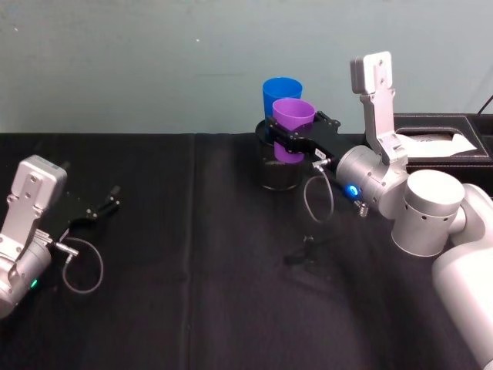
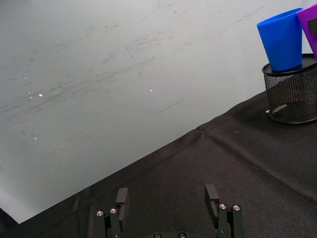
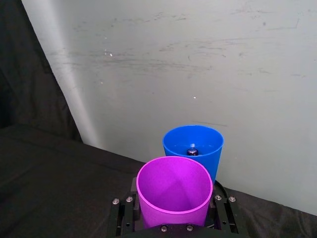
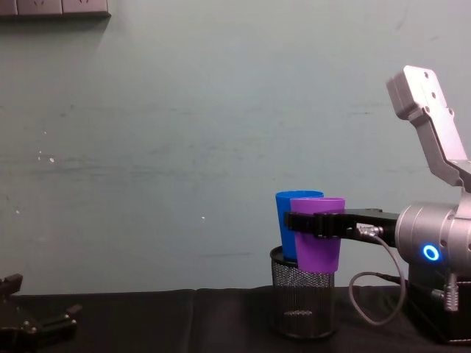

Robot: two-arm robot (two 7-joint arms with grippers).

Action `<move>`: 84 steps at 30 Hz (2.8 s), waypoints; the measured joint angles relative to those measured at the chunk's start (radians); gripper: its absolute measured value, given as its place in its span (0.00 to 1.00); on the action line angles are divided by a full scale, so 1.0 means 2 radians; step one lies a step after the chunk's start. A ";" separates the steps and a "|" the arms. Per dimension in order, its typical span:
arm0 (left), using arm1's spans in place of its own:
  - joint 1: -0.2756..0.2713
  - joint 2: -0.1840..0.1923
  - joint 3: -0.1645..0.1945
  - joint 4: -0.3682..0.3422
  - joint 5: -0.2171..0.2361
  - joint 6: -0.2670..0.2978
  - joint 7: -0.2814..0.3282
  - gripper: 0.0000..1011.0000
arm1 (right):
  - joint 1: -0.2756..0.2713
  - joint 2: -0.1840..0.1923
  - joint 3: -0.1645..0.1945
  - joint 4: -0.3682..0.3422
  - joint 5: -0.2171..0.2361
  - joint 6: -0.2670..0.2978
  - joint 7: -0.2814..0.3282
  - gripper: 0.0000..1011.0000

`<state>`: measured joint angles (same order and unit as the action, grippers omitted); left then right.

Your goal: Pick up one cup with a gripper and tap it against the other cup.

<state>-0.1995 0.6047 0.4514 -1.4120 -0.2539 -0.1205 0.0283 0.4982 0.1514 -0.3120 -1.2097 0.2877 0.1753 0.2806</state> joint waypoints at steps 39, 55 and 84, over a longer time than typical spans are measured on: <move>0.000 0.000 0.000 0.000 0.000 0.000 0.000 0.99 | 0.000 0.000 0.000 0.000 0.000 0.000 0.000 0.72; 0.000 0.000 0.000 0.000 0.000 0.000 0.000 0.99 | 0.000 0.000 0.000 0.000 0.000 0.000 0.000 0.72; 0.000 0.000 0.000 0.000 0.000 0.000 0.000 0.99 | 0.000 0.000 0.000 0.000 0.000 0.000 0.000 0.72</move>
<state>-0.1996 0.6047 0.4514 -1.4120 -0.2539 -0.1205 0.0283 0.4982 0.1514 -0.3119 -1.2097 0.2876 0.1753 0.2805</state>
